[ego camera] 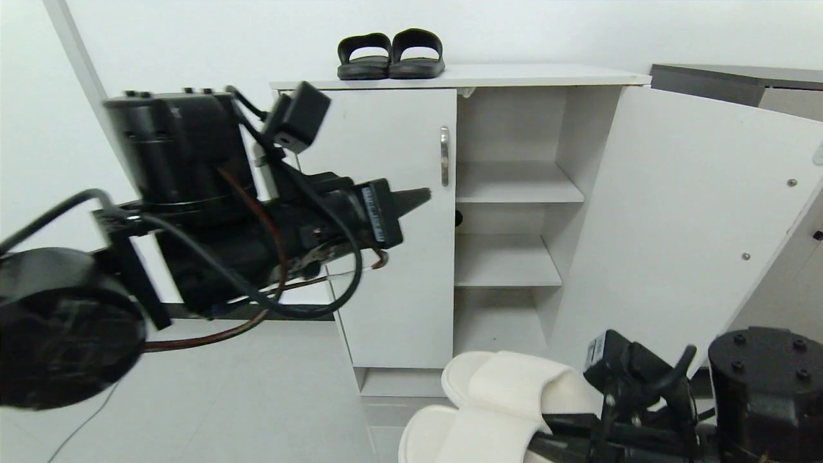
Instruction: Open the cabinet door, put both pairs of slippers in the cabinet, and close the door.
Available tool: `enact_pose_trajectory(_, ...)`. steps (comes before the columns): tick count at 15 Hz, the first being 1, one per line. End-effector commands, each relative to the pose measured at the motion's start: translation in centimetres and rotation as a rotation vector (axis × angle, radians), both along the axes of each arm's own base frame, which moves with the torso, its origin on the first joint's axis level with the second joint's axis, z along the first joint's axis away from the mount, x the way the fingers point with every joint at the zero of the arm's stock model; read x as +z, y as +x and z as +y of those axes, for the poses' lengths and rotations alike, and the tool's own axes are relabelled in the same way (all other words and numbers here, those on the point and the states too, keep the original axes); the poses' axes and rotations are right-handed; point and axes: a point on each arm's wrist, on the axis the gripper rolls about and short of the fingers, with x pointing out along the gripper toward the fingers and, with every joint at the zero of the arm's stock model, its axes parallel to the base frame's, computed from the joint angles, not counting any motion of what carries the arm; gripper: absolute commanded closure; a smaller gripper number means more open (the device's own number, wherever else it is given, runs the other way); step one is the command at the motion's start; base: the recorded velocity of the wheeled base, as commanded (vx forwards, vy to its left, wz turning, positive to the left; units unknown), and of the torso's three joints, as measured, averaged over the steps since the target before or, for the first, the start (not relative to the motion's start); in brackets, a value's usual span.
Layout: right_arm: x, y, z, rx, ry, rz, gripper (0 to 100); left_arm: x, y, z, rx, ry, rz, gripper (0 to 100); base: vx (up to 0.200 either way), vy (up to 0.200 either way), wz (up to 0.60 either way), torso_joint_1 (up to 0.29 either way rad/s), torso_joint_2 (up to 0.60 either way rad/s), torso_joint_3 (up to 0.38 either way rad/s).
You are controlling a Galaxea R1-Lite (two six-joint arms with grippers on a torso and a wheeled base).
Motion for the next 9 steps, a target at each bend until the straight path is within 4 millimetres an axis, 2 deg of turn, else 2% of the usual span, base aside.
enact_pose_trajectory(1,0.1,2.1,0.5,-0.139,0.006,0.010,100,0.9,-7.0,8.3,0.193,0.052,-0.029,100,0.000,0.000,0.00,0.000,0.00,0.000)
enact_pose_trajectory(2,0.2,2.3,0.6,-0.178,0.004,0.001,100,0.6,-8.2,9.3,0.238,0.079,-0.021,100,0.000,0.000,0.00,0.000,0.00,0.000)
enact_pose_trajectory(3,0.4,3.0,1.0,-0.273,-0.003,-0.023,100,0.2,-12.0,11.6,0.340,0.122,-0.008,100,0.000,0.000,0.00,0.000,0.00,0.000)
enact_pose_trajectory(4,0.6,3.4,1.3,-0.313,0.003,-0.026,100,-0.3,-14.5,13.0,0.415,0.133,0.002,100,0.000,0.000,0.00,0.000,0.00,0.000)
enact_pose_trajectory(5,0.7,3.6,1.4,-0.330,0.011,-0.025,100,-0.6,-15.5,13.6,0.462,0.137,0.006,100,0.000,0.000,0.00,0.000,0.00,0.000)
enact_pose_trajectory(6,1.1,3.9,1.7,-0.377,0.032,-0.029,100,-2.2,-18.3,15.7,0.665,0.174,0.018,100,0.000,0.000,0.00,0.000,0.00,0.000)
enact_pose_trajectory(8,1.3,3.8,1.6,-0.386,0.035,-0.038,100,-5.0,-21.6,17.0,0.884,0.210,-0.017,100,0.000,0.000,0.00,0.000,0.00,0.000)
enact_pose_trajectory(9,1.4,3.8,1.6,-0.388,0.036,-0.039,100,-6.3,-22.4,17.2,0.926,0.212,-0.023,100,0.000,0.000,0.00,0.000,0.00,0.000)
